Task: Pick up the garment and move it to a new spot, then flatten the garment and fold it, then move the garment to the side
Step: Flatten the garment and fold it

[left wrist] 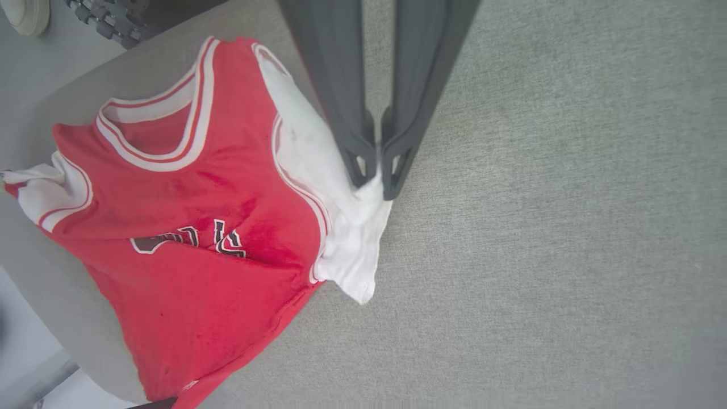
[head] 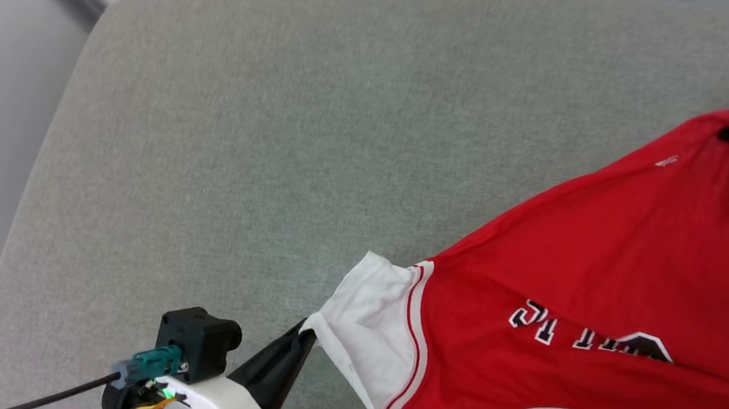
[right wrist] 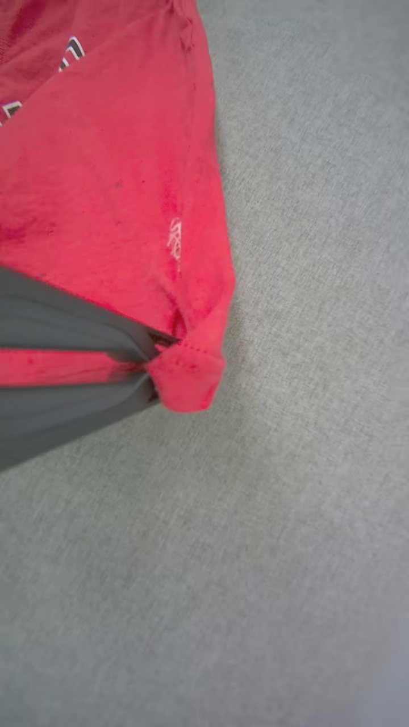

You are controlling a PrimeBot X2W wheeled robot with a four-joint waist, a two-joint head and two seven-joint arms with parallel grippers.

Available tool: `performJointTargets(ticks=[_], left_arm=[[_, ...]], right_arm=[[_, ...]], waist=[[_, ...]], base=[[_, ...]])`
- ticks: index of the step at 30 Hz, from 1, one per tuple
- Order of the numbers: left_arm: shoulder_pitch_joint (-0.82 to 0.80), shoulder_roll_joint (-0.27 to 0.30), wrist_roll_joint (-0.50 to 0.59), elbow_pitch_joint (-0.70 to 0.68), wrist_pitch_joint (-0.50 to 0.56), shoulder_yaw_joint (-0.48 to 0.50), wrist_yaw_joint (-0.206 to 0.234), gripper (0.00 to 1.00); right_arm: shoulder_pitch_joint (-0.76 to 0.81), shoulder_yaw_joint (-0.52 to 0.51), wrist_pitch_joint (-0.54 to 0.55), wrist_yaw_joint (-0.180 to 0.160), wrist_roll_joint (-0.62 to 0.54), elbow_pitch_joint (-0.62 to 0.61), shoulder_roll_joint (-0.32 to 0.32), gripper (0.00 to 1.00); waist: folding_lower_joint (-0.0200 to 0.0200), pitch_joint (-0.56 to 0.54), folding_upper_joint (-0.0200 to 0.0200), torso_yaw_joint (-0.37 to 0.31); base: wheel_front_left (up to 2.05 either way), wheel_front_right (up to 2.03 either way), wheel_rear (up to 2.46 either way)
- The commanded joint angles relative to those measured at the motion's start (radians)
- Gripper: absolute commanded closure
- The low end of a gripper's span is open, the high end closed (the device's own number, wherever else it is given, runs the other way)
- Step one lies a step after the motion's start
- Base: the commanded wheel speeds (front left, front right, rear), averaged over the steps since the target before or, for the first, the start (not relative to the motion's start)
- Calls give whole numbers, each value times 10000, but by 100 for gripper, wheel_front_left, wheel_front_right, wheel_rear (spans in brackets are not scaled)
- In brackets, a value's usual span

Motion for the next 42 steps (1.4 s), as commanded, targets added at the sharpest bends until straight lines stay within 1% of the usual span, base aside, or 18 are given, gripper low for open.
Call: performJointTargets(ticks=[1,8,11,16,21,24,26,34,38,42], left_arm=[[-36,56,57,-52,29,33,47,100],[-494,388,43,-560,49,647,243,100],[-892,329,-53,-692,-134,1062,321,100],[-1699,236,-124,-716,-523,1726,359,100],[-2547,278,-161,-625,-917,2454,367,100],[-3051,369,-123,-562,-996,2799,351,100],[-3431,208,-284,-516,-1096,2977,378,100],[-4695,72,-110,-42,-1356,3343,431,100],[-5333,79,-128,240,-1350,3548,538,100],[-6154,147,-98,845,-1387,3708,395,100]], right_arm=[[7,25,-91,-4,52,-96,-53,100],[200,18,-586,-4,581,-974,-319,100],[148,-154,-816,-4,800,-1435,-233,100],[-19,-612,-1115,-4,1300,-2233,137,100],[-316,-841,-1233,-4,1331,-3005,339,100],[-487,-1072,-1304,-4,1364,-3363,394,100],[-557,-1238,-1348,-4,1261,-3559,471,100],[-724,-1681,-1471,-4,1141,-4389,840,100],[-934,-1854,-1593,-4,954,-4649,983,100],[-1188,-1877,-1884,-4,717,-4668,984,100]], waist=[[0,-472,0,-363],[0,-1636,0,-1207],[0,-2112,0,-1611],[0,-2773,0,-2329],[0,-3155,0,-2966],[0,-3227,0,-3267],[0,-3243,0,-3435],[0,-3098,0,-4047],[0,-2710,0,-4234],[0,-2068,0,-4301]], base=[[0,0,0],[0,0,0],[0,0,0],[0,0,0],[0,0,0],[0,0,0],[0,0,0],[0,0,0],[0,0,0],[0,0,0]])
